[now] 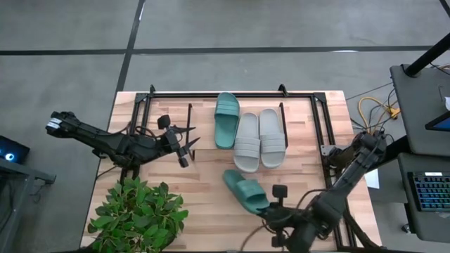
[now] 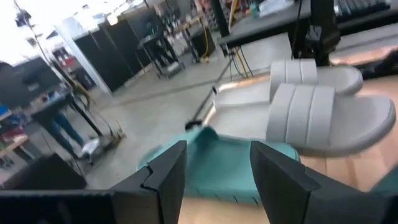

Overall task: Pick and place slides into the shelf
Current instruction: Put the green slides on the shelf

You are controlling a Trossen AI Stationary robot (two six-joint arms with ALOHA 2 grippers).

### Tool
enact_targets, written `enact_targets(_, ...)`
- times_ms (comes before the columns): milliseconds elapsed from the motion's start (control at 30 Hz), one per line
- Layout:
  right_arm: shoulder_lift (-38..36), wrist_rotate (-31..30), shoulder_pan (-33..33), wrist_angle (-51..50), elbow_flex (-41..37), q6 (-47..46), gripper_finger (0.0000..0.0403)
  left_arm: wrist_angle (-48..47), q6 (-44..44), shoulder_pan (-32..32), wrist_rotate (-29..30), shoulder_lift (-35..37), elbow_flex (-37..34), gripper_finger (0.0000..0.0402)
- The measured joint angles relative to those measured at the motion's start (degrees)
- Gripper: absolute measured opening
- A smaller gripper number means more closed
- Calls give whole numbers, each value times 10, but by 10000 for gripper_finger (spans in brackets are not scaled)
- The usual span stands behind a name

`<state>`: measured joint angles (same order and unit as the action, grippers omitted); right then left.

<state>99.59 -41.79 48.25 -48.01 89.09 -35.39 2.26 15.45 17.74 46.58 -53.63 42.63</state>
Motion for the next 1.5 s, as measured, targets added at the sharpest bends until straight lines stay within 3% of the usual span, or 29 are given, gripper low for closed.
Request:
enact_targets(167,-22,-80,25,-11,51,54,24,32,45,1,-25,4,0,162)
enact_targets(467,-41,-186,70,-6,128,116,24,46,51,1,-188,25,0,162)
enact_targets(600,-44,-213,83,-5,158,156,24,85,74,1,-228,32,0,162)
enact_targets(967,-46,-214,81,3,175,186,24,123,80,0,-280,41,0,162)
enact_targets(1133,-46,-214,81,101,175,288,24,131,106,0,-368,40,0,162)
enact_targets(1333,-46,-166,78,210,175,401,24,176,109,-3,-376,40,0,162)
enact_targets(1500,-46,-129,60,225,175,414,24,177,108,-4,-396,35,5,162)
